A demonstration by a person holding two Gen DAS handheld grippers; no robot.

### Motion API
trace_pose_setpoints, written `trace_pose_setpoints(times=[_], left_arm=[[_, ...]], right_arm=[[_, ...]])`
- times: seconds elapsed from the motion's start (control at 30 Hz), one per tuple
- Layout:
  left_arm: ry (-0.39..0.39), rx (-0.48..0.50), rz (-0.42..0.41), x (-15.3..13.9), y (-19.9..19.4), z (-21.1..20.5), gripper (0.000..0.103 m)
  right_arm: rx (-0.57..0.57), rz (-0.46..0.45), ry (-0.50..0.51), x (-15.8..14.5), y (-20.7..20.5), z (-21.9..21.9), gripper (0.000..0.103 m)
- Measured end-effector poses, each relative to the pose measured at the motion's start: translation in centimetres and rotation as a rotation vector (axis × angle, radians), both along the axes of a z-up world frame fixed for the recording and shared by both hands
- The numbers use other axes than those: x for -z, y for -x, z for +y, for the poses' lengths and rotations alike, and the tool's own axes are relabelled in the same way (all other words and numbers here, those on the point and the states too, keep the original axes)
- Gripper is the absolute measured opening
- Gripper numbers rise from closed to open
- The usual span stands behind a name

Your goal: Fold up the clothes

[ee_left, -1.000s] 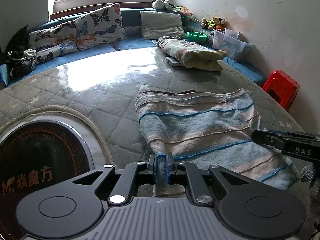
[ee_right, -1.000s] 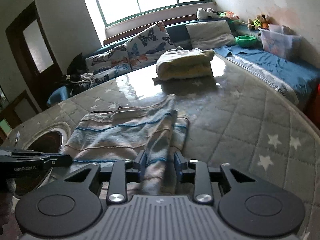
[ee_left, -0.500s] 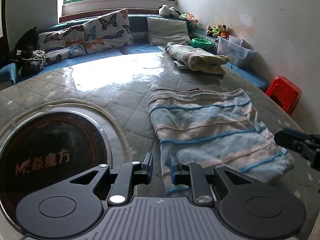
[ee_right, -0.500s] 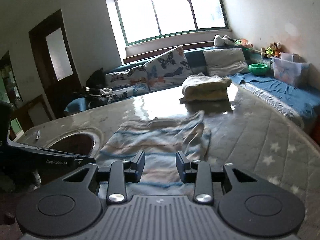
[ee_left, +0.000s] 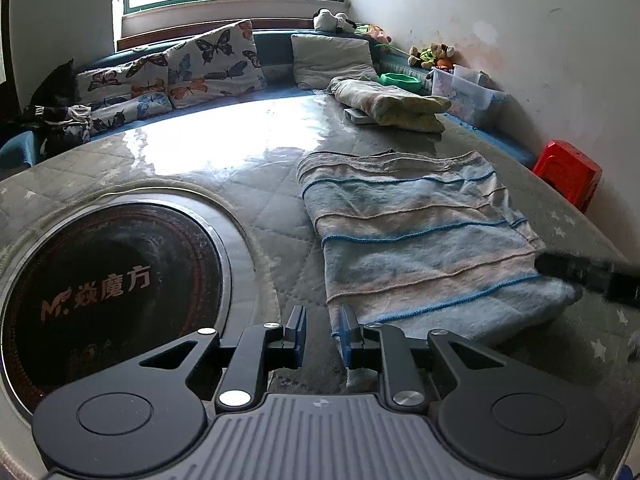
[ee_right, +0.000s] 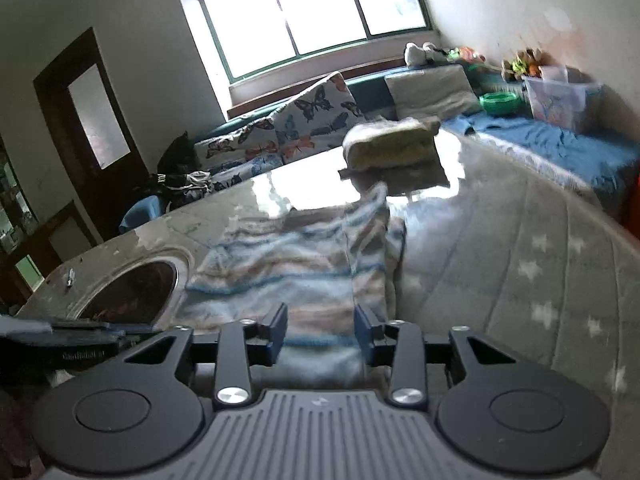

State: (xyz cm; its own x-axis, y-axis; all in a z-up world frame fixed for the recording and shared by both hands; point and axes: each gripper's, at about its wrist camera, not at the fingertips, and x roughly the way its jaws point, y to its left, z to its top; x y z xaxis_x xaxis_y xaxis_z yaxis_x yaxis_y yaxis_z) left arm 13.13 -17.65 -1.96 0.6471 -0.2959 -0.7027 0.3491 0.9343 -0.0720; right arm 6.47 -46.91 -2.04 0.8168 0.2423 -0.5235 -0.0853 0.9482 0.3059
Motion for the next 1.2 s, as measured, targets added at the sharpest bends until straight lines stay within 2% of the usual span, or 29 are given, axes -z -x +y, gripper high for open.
trace_pose_setpoints(times=[0.2, 0.57, 0.8, 0.87, 0.93, 1.13, 1.17, 1.2], left_arm=[[-0.009, -0.008, 0.003, 0.2, 0.1, -0.1, 0.024], [0.0, -0.009, 0.021, 0.3, -0.1, 0.2, 0.028], [0.02, -0.009, 0.039, 0.4, -0.3, 0.6, 0.03], [0.023, -0.011, 0.043, 0.4, -0.4, 0.7, 0.036], [0.028, -0.013, 0.046, 0.5, -0.4, 0.9, 0.041], [0.038, -0.017, 0.052, 0.4, -0.3, 1.4, 0.044], [0.038, -0.019, 0.053, 0.4, -0.2, 1.4, 0.044], [0.039, -0.022, 0.053, 0.4, -0.2, 1.5, 0.047]], right_arm=[[-0.021, 0.005, -0.004, -0.7, -3.6, 0.2, 0.047], [0.015, 0.087, 0.033, 1.0, -9.2, 0.3, 0.055], [0.036, 0.137, 0.1, 1.1, -12.6, 0.9, 0.065], [0.047, 0.154, 0.132, 1.3, -13.6, 1.3, 0.067], [0.05, 0.167, 0.174, 1.5, -14.5, 1.9, 0.077], [0.085, 0.165, 0.21, 0.5, -15.2, 2.7, 0.078], [0.086, 0.156, 0.21, 0.2, -15.0, 2.8, 0.08], [0.072, 0.144, 0.21, -0.2, -14.7, 3.2, 0.085]])
